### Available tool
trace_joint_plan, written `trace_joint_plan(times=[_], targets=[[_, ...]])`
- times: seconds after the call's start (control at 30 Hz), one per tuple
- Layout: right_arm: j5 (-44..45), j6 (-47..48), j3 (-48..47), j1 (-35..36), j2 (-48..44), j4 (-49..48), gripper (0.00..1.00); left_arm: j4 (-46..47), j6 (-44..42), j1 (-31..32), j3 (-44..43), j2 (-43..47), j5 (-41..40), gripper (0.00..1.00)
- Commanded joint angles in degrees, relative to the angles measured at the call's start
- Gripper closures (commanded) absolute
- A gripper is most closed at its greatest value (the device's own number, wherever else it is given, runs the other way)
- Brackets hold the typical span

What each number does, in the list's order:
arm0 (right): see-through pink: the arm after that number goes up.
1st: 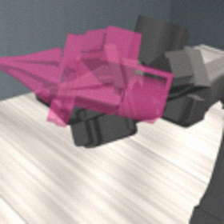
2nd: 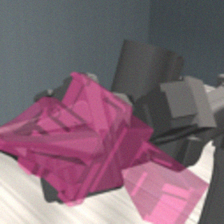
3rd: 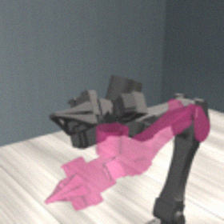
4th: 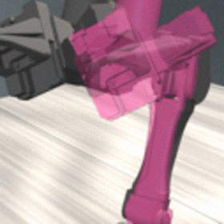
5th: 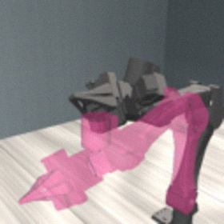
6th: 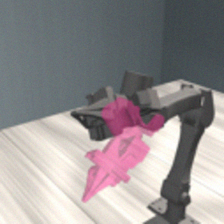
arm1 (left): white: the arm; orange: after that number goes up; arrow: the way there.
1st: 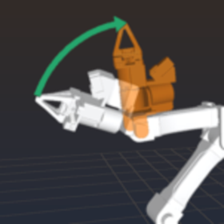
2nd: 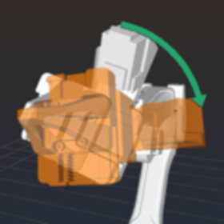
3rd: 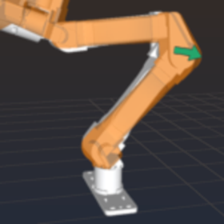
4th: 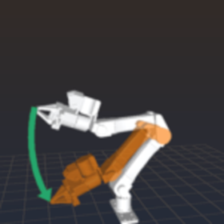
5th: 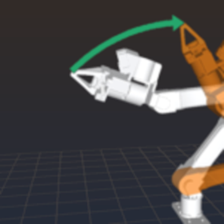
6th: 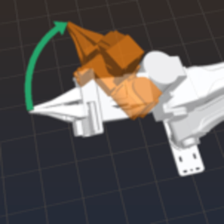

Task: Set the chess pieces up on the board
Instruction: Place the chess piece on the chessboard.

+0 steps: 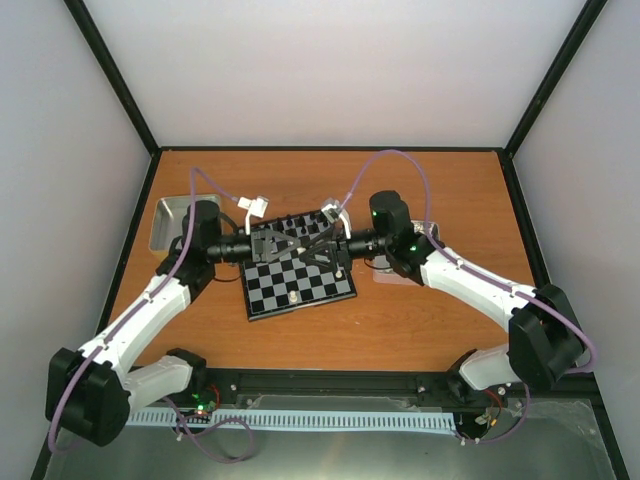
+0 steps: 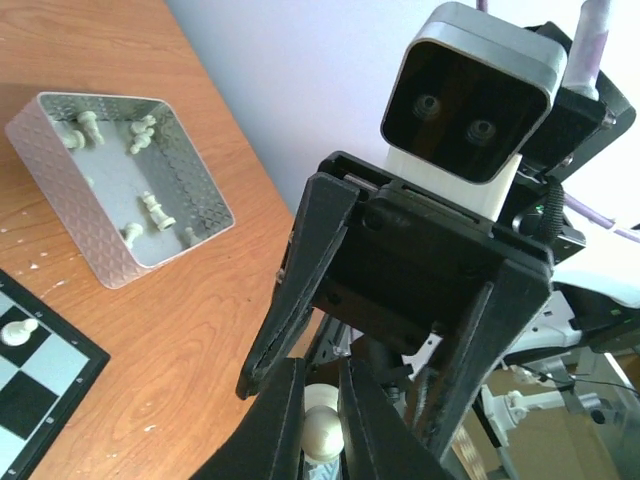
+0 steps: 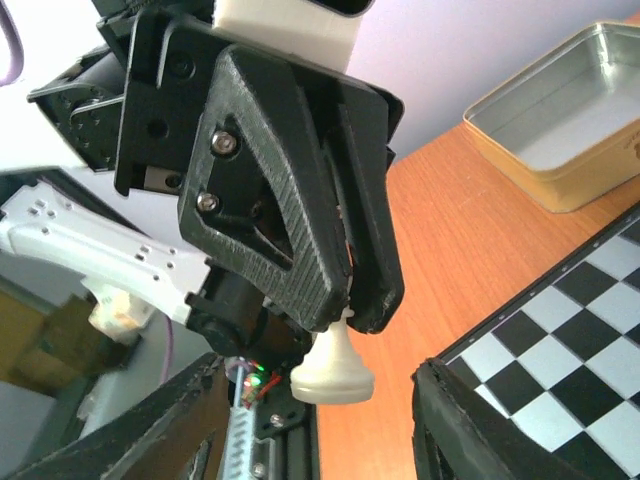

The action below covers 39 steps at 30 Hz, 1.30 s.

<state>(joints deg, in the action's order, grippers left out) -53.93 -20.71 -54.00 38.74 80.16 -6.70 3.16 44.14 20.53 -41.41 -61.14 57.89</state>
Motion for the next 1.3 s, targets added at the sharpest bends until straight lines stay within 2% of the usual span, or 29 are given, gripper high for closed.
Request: trace_joint_plan(times=[0.0, 0.1, 0.23, 0.33, 0.47, 0.57, 0.67, 0.77, 0.9, 1.03, 1.13, 1.27], targets=[[1.72, 1.25, -1.1, 0.55, -0.34, 1.44, 0.41, -5.95, -5.34, 0.38, -2.57, 1.86, -5.9, 0.99], [5.04, 1.8, 0.52, 0.41, -1.47, 3.38, 0.36, -12.02, -10.25, 0.38, -3.38, 3.26, -14.32, 0.99], [8.64, 1.2, 4.14, -0.1, -4.05, 4.35, 0.36, -18.08, -15.71, 0.38, -2.03, 5.05, -24.86, 0.99], [12.52, -0.49, 6.58, -0.77, -6.47, 4.58, 0.36, -19.72, -18.45, 0.58, -0.65, 5.55, -29.69, 0.99], [19.31, -1.77, 8.14, -1.41, -8.42, 5.82, 0.36, -23.31, -20.6, 1.66, -0.37, 6.61, -40.77, 0.99], [23.14, -2.38, 8.1, -1.65, -8.75, 6.41, 0.36, -26.13, -19.2, 1.7, -0.1, 8.91, -51.79, 0.99], [25.93, -2.88, 7.9, -1.81, -8.42, 6.74, 0.36, -28.87, -18.04, 1.7, -0.23, 11.12, -58.58, 0.99], [27.1, -3.29, 7.78, -1.83, -7.65, 6.62, 0.36, -30.15, -16.67, 1.7, -0.52, 12.65, -61.08, 0.99], [27.6, -3.89, 7.6, -1.83, -6.14, 6.45, 0.37, -30.09, -15.41, 3.04, 1.22, 13.1, -59.56, 0.99], [28.03, -4.16, 7.9, -1.88, -5.6, 5.92, 0.37, -29.63, -12.47, 10.3, 3.26, 10.81, -61.72, 0.99], [28.27, -4.0, 7.86, -1.98, -5.69, 6.16, 0.37, -29.98, -9.41, 16.73, 4.59, 8.94, -68.44, 0.99], [28.5, -3.62, 8.31, -2.22, -5.97, 6.22, 0.37, -26.56, -7.96, 21.68, 8.35, 8.6, -72.69, 0.99]])
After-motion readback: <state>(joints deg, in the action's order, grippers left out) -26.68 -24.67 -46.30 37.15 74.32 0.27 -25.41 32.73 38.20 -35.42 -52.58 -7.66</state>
